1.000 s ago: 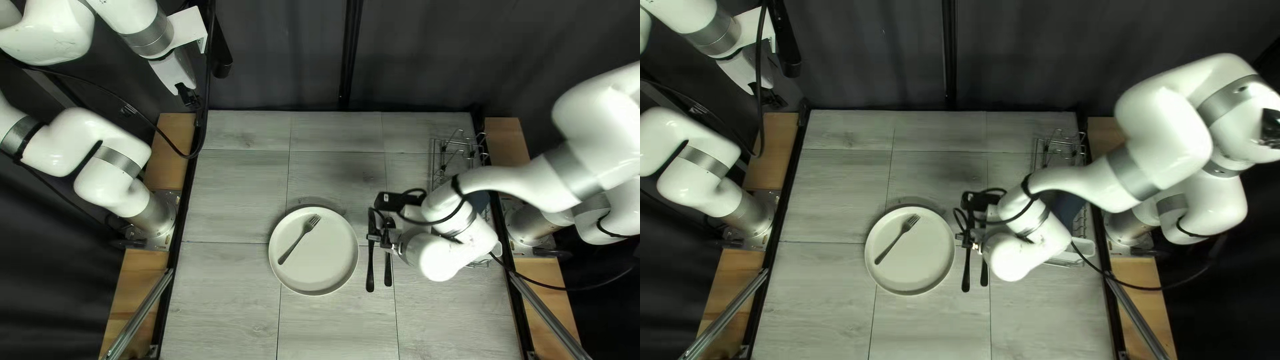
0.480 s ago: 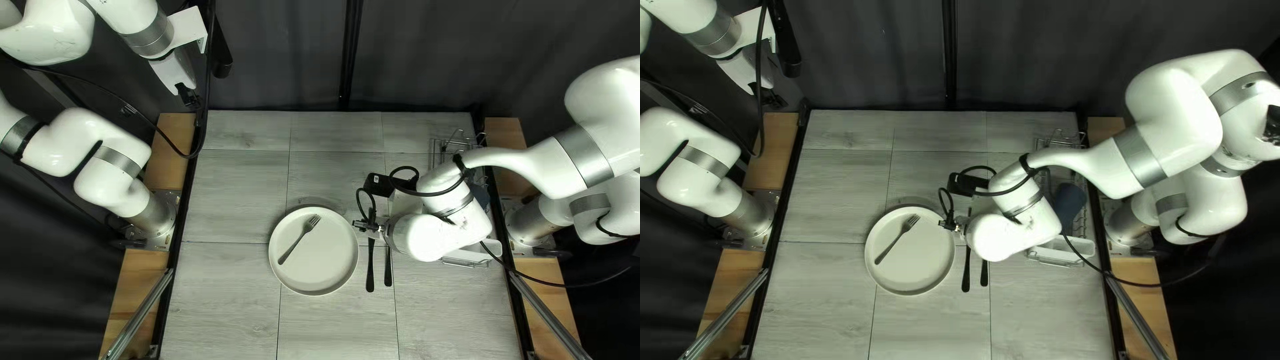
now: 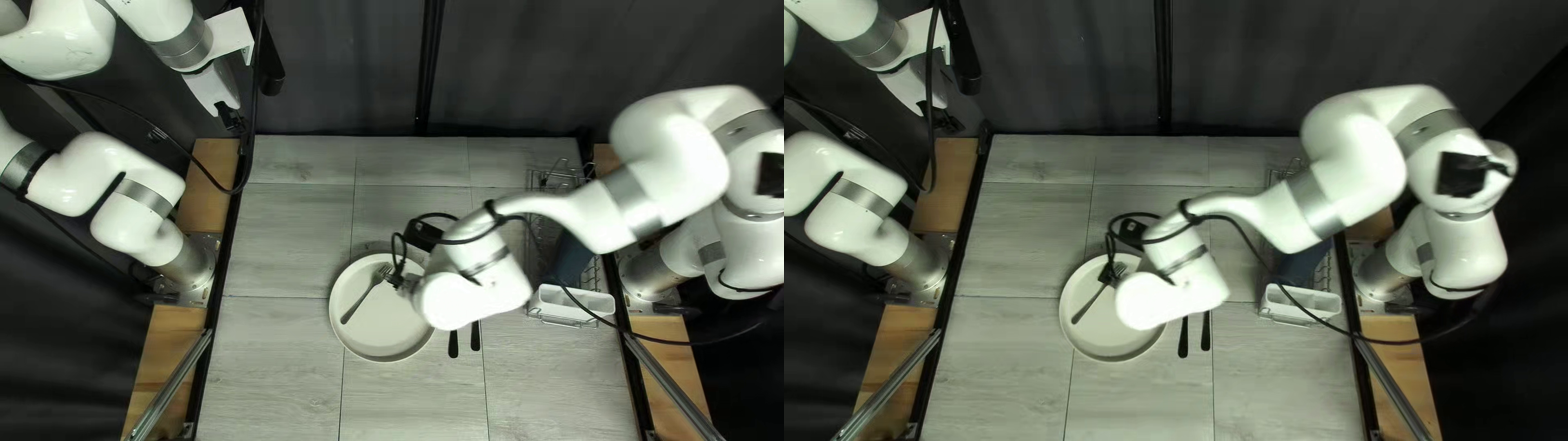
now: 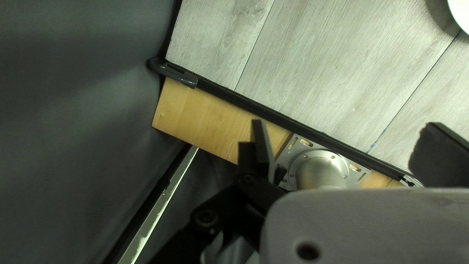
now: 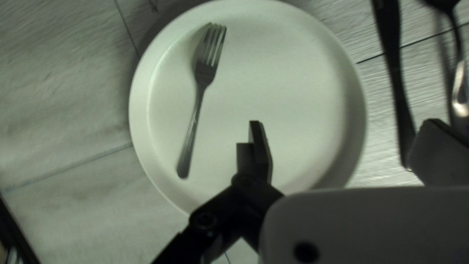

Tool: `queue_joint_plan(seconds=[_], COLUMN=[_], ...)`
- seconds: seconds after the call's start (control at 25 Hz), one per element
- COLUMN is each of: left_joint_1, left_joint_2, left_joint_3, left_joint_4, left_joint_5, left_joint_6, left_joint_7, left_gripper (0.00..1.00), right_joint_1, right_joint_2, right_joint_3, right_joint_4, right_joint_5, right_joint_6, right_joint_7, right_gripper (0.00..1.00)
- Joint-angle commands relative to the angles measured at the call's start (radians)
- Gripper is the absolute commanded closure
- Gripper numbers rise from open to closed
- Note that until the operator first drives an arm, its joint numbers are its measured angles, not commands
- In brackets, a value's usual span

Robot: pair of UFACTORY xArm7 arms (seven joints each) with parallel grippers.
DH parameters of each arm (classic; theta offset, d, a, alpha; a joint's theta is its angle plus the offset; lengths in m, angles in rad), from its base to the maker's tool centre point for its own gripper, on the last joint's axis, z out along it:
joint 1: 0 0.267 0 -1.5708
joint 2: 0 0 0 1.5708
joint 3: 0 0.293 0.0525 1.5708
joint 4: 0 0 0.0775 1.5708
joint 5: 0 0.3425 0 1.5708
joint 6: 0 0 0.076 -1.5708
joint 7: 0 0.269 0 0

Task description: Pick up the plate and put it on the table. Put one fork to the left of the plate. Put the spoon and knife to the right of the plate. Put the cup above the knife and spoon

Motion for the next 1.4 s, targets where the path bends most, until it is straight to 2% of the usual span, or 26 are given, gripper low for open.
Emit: queue_joint_plan(seconds=[0.04, 0.16, 0.36, 0.76, 0.92, 0.96, 1.0, 1.04, 1.4], left_joint_1=[0.000, 0.000, 0.000, 0.000, 0.000, 0.000, 0.000, 0.000, 0.000], left_joint_2=[0.000, 0.000, 0.000, 0.000, 0.000, 0.000, 0.000, 0.000, 0.000], left_joint_3=[0.000, 0.000, 0.000, 0.000, 0.000, 0.000, 0.000, 0.000, 0.000], left_joint_4=[0.000, 0.000, 0.000, 0.000, 0.000, 0.000, 0.000, 0.000, 0.000], left_joint_5=[0.000, 0.000, 0.000, 0.000, 0.000, 0.000, 0.000, 0.000, 0.000], left_joint_6=[0.000, 0.000, 0.000, 0.000, 0.000, 0.000, 0.000, 0.000, 0.000], left_joint_7=[0.000, 0.000, 0.000, 0.000, 0.000, 0.000, 0.000, 0.000, 0.000], left_gripper=[0.00, 0.00, 0.00, 0.00, 0.00, 0.00, 0.00, 0.00, 0.00], right_joint_1=[0.017, -0.006, -0.003, -0.047, -0.058, -0.062, -0.064, -0.065, -0.066], right_joint_2=[0.072, 0.149, 0.272, 0.373, 0.385, 0.386, 0.386, 0.385, 0.372], right_joint_3=[-0.007, -0.026, -0.060, -0.066, -0.063, -0.062, -0.061, -0.061, -0.058], right_joint_4=[0.087, 0.145, 0.238, 0.294, 0.290, 0.286, 0.283, 0.281, 0.270], right_joint_5=[-0.029, -0.041, -0.070, -0.052, -0.044, -0.041, -0.039, -0.038, -0.034], right_joint_6=[0.016, -0.015, -0.038, -0.065, -0.073, -0.077, -0.080, -0.080, -0.085], right_joint_7=[-0.025, -0.057, -0.041, -0.093, -0.100, -0.102, -0.102, -0.103, -0.095], right_gripper=[0.00, 0.00, 0.00, 0.00, 0.04, 0.12, 0.35, 1.00, 1.00])
